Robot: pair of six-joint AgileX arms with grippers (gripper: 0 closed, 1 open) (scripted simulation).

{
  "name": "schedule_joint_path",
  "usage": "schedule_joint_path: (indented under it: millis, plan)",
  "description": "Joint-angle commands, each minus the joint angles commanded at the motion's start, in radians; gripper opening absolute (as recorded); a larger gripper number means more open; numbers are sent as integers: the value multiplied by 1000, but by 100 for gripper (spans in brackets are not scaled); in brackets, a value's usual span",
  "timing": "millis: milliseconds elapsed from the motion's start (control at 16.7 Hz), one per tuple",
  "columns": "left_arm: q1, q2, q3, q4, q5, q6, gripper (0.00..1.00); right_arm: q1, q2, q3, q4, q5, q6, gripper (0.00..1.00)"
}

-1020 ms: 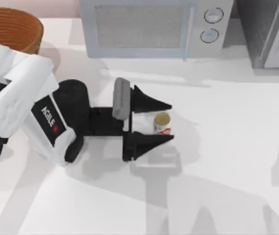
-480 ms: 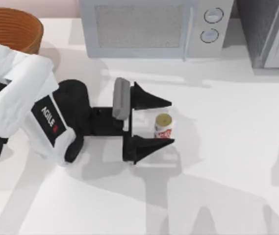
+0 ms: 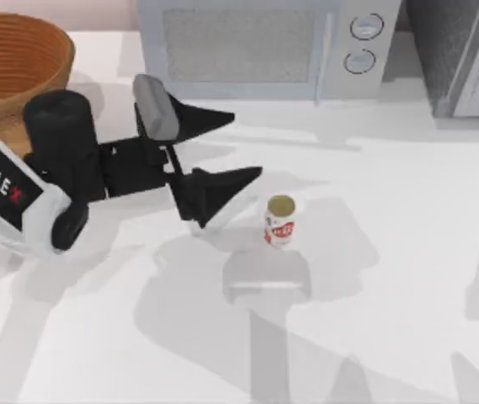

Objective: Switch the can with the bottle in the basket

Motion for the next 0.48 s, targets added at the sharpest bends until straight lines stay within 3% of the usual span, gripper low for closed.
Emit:
schedule_joint_path:
  millis: [480]
  plan:
    - [152,-871,-351,-480,-412,9,100,0,0,0,0,0,0,100]
